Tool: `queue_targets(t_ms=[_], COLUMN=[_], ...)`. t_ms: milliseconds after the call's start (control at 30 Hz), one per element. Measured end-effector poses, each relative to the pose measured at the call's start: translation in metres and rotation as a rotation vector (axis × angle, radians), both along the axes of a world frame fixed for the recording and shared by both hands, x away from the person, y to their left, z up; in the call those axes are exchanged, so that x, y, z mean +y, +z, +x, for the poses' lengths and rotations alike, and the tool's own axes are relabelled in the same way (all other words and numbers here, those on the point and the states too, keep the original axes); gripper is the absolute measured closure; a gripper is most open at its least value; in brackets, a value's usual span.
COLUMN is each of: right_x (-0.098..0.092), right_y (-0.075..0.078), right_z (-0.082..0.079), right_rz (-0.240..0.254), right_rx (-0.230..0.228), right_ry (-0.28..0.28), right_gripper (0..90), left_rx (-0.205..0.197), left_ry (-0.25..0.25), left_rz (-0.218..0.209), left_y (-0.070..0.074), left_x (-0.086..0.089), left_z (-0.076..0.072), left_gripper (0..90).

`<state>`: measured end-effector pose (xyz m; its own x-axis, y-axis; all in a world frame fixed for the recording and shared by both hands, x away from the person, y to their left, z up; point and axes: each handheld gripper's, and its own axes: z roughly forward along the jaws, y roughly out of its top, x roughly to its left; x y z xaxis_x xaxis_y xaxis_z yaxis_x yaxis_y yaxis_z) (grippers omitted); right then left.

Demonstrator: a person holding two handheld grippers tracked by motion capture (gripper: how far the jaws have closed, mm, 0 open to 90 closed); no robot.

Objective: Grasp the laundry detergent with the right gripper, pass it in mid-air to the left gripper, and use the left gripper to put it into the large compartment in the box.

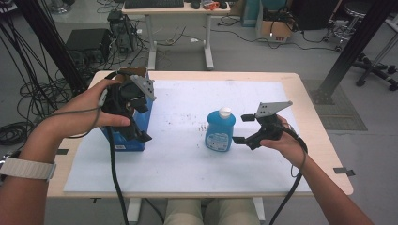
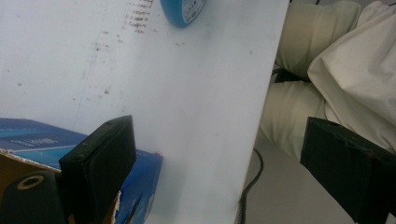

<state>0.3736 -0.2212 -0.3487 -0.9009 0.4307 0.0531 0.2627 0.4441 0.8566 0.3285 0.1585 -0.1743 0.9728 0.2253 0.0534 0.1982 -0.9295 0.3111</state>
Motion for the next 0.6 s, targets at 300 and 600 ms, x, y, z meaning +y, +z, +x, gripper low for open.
queue_targets(t_ms=[300, 600], right_x=[0.0, 0.0007], right_y=[0.0002, -0.0001], right_z=[-0.0006, 0.0003], right_rz=[-0.001, 0.002], right_rx=[0.007, -0.002], right_ry=[-0.003, 0.004], right_gripper=[5.7, 5.7], left_rx=[-0.002, -0.002], left_ry=[0.01, 0.004], left_rz=[-0.011, -0.003], left_y=[0.0, 0.0011], left_x=[-0.0002, 0.0007], left_z=[-0.0006, -0.0003], left_gripper=[10.8, 10.8])
